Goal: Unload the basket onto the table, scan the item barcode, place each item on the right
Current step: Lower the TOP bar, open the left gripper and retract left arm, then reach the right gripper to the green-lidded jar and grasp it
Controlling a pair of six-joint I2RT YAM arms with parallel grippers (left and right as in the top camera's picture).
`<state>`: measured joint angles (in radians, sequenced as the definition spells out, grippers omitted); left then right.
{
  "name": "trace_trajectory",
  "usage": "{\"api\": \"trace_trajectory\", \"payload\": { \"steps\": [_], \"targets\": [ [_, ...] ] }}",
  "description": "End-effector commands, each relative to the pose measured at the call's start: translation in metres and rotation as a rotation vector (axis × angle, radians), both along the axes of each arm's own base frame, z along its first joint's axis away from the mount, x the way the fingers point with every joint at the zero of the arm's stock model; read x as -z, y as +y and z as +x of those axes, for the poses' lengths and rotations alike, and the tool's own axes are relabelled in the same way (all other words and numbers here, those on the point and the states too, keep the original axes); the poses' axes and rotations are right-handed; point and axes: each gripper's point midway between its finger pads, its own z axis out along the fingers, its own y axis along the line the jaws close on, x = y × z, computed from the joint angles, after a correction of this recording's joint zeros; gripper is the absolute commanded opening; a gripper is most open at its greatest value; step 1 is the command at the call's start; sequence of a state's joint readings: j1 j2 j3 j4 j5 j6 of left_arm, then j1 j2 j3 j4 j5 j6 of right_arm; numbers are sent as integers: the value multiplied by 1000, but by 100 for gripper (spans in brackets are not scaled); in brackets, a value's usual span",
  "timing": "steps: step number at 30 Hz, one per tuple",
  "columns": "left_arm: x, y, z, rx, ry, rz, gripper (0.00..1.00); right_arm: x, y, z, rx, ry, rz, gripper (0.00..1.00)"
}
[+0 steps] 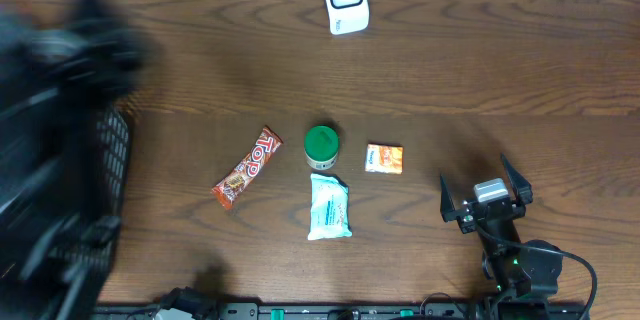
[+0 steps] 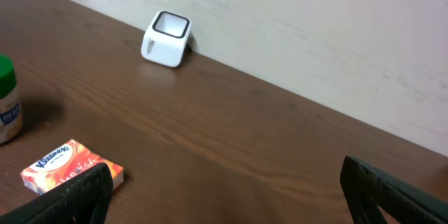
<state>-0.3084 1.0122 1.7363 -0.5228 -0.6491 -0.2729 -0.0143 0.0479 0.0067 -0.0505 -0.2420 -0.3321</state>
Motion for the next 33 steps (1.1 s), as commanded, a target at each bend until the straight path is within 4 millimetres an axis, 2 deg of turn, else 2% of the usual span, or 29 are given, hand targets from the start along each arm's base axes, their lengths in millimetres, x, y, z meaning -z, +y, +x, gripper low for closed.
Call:
{"api": "trace_trajectory", "payload": {
  "steps": [1,3,6,8,12,16,22,25,28,30,31,33],
  "targets": [
    [-13,77,-57,-636,85,58,80,1,4,-1,-13,7,13,99],
    [-28,88,-78,-740,54,28,80,1,4,-1,-13,7,13,99],
    [-40,92,-92,-772,44,21,80,1,4,-1,-13,7,12,99],
    [-39,94,-98,-791,52,8,81,-4,4,0,-14,-13,24,99],
    [-31,96,-102,-831,80,-11,80,-16,31,-9,-172,-3,175,99],
    [-25,96,-102,-846,90,-19,80,-29,36,-12,-186,77,445,99],
    [-18,100,-113,-822,50,-34,81,-68,47,-12,-249,138,477,99],
    [-13,103,-126,-788,19,-28,81,-88,48,3,-228,257,490,99],
    [-6,108,-141,-777,-14,-48,81,-102,59,24,-258,423,496,99],
    [-3,110,-149,-764,-30,-49,81,-109,71,39,-276,563,510,99],
    [-3,112,-156,-758,-43,-54,81,-113,85,48,-284,699,509,99],
    [-3,114,-163,-758,-56,-66,81,-115,107,55,-304,860,487,99]
  ]
}}
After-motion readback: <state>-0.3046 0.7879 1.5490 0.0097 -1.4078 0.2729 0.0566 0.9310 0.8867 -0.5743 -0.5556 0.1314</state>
